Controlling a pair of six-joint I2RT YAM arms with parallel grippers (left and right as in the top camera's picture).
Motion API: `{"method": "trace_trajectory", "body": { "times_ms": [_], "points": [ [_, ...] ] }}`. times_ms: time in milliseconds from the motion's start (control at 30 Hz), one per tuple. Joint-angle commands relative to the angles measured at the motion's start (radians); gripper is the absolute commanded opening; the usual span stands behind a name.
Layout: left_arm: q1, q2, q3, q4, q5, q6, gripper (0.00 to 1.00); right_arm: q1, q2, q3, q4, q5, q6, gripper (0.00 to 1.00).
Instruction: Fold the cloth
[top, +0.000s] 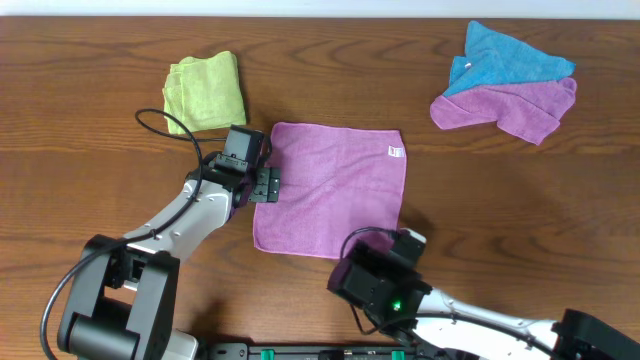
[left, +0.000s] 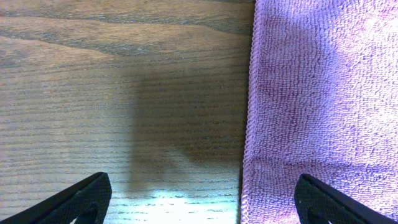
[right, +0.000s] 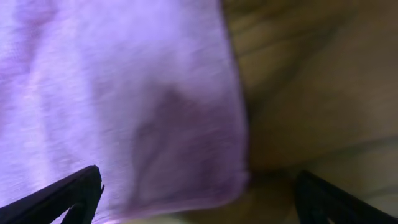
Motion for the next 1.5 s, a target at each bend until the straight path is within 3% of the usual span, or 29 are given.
{"method": "trace_trajectory", "body": {
  "times_ms": [0, 100, 267, 533, 667, 900, 1133, 1467],
  "points": [
    [0.004, 0.011, 0.015, -0.004, 0.003, 0.021, 0.95, 0.001, 0.033, -0.043, -0.019, -0.002, 0.015, 0.98],
    [0.004, 0.011, 0.015, -0.008, 0.003, 0.021, 0.95, -0.008, 0.033, -0.042, -0.019, 0.011, 0.048, 0.89],
    [0.004, 0.011, 0.015, -0.014, 0.003, 0.021, 0.95, -0.008, -0.013, -0.031, -0.055, -0.062, 0.048, 0.94],
    [0.004, 0.011, 0.015, -0.019, 0.003, 0.021, 0.95, 0.006, -0.290, 0.037, -0.084, -0.168, 0.049, 0.97],
    [0.004, 0.011, 0.015, -0.018, 0.003, 0.021, 0.95, 0.006, -0.349, 0.037, -0.154, -0.167, 0.176, 0.97],
    [0.004, 0.011, 0.015, -0.016, 0.003, 0.021, 0.95, 0.006, -0.261, 0.003, -0.176, -0.245, 0.412, 0.99],
    [0.004, 0.011, 0.015, -0.015, 0.003, 0.021, 0.95, 0.006, -0.112, -0.008, -0.007, -0.161, 0.424, 0.99],
    [0.004, 0.011, 0.015, -0.015, 0.003, 0.021, 0.95, -0.014, 0.000, -0.008, 0.057, -0.051, 0.488, 0.99]
  ]
}}
